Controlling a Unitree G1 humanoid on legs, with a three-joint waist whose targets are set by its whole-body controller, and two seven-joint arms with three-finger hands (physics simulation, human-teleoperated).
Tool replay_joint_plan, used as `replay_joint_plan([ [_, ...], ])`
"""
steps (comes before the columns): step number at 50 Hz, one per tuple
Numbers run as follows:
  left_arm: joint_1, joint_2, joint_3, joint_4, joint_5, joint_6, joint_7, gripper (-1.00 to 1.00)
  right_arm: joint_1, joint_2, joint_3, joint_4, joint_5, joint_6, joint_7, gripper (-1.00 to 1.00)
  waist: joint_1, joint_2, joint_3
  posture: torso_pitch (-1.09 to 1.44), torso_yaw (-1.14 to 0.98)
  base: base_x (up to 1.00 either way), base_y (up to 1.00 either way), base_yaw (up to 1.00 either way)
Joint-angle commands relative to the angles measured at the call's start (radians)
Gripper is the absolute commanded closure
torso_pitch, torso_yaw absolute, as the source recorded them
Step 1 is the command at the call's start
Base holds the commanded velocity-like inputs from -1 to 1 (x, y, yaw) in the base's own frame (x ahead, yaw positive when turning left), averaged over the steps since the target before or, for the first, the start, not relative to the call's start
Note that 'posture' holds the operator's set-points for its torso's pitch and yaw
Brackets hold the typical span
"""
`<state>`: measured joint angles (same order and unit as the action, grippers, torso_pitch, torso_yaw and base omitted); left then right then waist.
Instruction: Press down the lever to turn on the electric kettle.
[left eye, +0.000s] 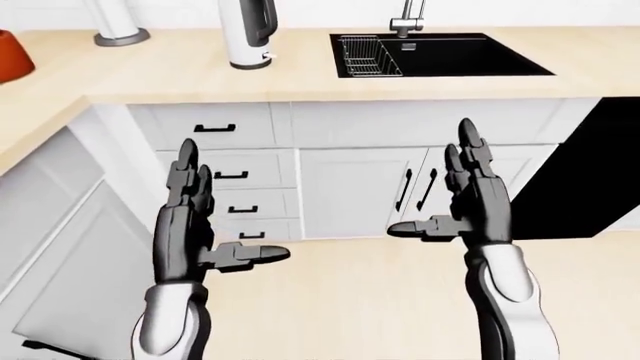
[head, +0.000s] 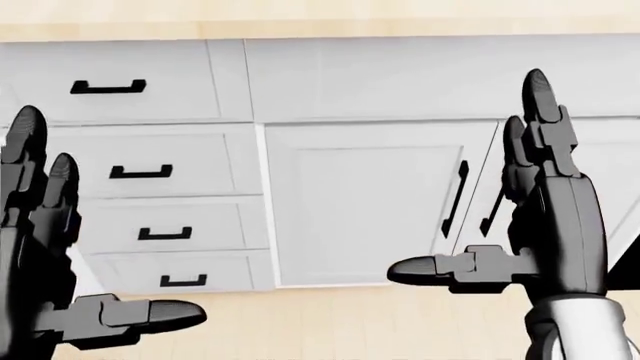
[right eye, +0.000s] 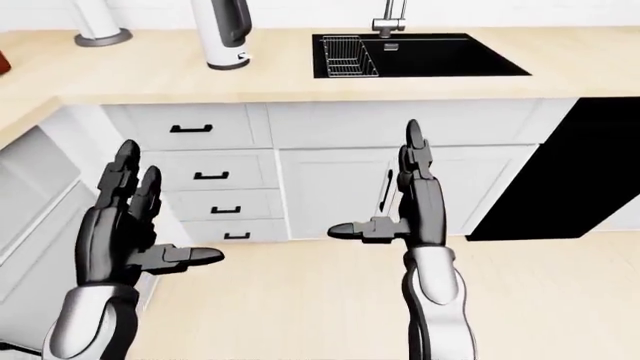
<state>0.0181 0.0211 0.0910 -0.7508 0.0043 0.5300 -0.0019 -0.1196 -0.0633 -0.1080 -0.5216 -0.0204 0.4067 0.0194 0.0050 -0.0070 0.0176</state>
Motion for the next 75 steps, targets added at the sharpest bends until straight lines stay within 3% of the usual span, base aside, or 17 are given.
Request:
replay_joint_plan([
  [1,-0.016,0.003,-0.001,-0.045,0.002,-0.008,0.004,-1.0,-0.021,-0.005,0.0,-0.05,0.0,-0.021,0.0,-1.0,0.0,0.0,-0.014,0.0,0.0,0.0,0.0,0.0],
  [16,-0.053,0.016,0.017,-0.111,0.006,0.063,0.001,-1.0,-0.016,-0.007,-0.002,-0.106,-0.042,0.022,-0.008,-1.0,-0.004,0.004,-0.01,0.0,0.0,0.0,0.02,0.0],
  [21,-0.048,0.015,0.017,-0.123,0.009,0.068,-0.001,-1.0,-0.014,-0.002,-0.003,-0.11,-0.041,0.023,-0.009,-1.0,-0.003,0.056,0.004,0.0,0.0,0.0,0.12,0.0],
  [27,-0.049,0.014,0.016,-0.122,0.011,0.069,-0.004,-1.0,-0.017,-0.003,-0.004,-0.105,-0.038,0.019,-0.01,-1.0,-0.009,0.021,-0.004,0.0,0.0,0.0,0.11,0.0],
  [32,-0.044,0.012,0.015,-0.111,0.013,0.054,-0.005,-1.0,-0.014,-0.001,-0.002,-0.099,-0.036,0.012,-0.012,-1.0,-0.007,-0.057,0.001,0.0,0.0,0.0,0.12,0.0],
  [33,-0.044,0.012,0.014,-0.111,0.013,0.053,-0.005,-1.0,-0.013,-0.001,-0.002,-0.098,-0.036,0.011,-0.012,-1.0,-0.017,-0.019,0.002,0.0,0.0,0.0,0.11,0.0],
  [35,-0.043,0.011,0.013,-0.109,0.014,0.051,-0.005,-1.0,-0.014,-0.001,-0.001,-0.096,-0.037,0.01,-0.012,-1.0,-0.01,-0.039,0.001,0.0,0.0,0.0,0.11,0.0],
  [40,-0.039,0.009,0.008,-0.114,0.018,0.053,-0.004,-1.0,-0.014,-0.001,-0.004,-0.092,-0.036,0.008,-0.015,-1.0,-0.006,-0.005,0.008,0.0,0.0,0.0,0.12,0.0],
  [45,-0.041,0.01,0.01,-0.104,0.016,0.044,-0.006,-1.0,-0.013,0.0,-0.001,-0.095,-0.035,0.01,-0.016,-1.0,-0.013,0.092,-0.014,0.0,0.0,0.0,0.11,0.0],
  [56,-0.039,0.01,0.014,-0.099,0.012,0.037,-0.006,-1.0,-0.009,0.003,0.001,-0.096,-0.038,0.006,-0.022,-1.0,-0.003,-0.008,0.002,0.0,0.0,0.0,0.07,0.04],
  [59,-0.037,0.009,0.012,-0.101,0.013,0.038,-0.005,-1.0,-0.009,0.004,0.002,-0.094,-0.035,0.006,-0.023,-1.0,-0.004,-0.084,-0.014,0.0,0.0,0.0,0.0,0.11],
  [60,-0.036,0.009,0.012,-0.101,0.012,0.038,-0.006,-1.0,-0.01,0.004,0.002,-0.094,-0.035,0.006,-0.023,-1.0,-0.014,-0.031,0.001,0.0,0.0,0.0,0.0,0.11],
  [62,-0.036,0.009,0.013,-0.101,0.012,0.037,-0.006,-1.0,-0.01,0.004,0.002,-0.096,-0.034,0.006,-0.023,-1.0,-0.005,-0.047,0.002,0.0,0.0,0.0,0.0,0.12],
  [67,-0.038,0.01,0.014,-0.097,0.012,0.035,-0.006,-1.0,-0.012,0.005,0.003,-0.096,-0.031,0.008,-0.024,-1.0,0.002,-0.004,0.011,0.0,0.0,0.0,0.0,0.12],
  [72,-0.021,0.005,0.005,-0.091,0.014,0.018,-0.005,-1.0,-0.004,0.007,0.013,-0.1,-0.035,0.001,-0.025,-1.0,-0.003,0.098,0.001,0.0,0.0,0.0,0.0,0.11],
  [73,-0.018,0.004,0.003,-0.097,0.015,0.021,-0.004,-1.0,-0.004,0.007,0.013,-0.1,-0.036,0.001,-0.025,-1.0,0.006,0.057,0.007,0.0,0.0,0.0,0.0,0.12],
  [75,-0.017,0.004,0.001,-0.101,0.016,0.025,-0.004,-1.0,-0.005,0.007,0.013,-0.099,-0.036,0.002,-0.025,-1.0,0.005,0.064,0.004,0.0,0.0,0.0,0.0,0.11],
])
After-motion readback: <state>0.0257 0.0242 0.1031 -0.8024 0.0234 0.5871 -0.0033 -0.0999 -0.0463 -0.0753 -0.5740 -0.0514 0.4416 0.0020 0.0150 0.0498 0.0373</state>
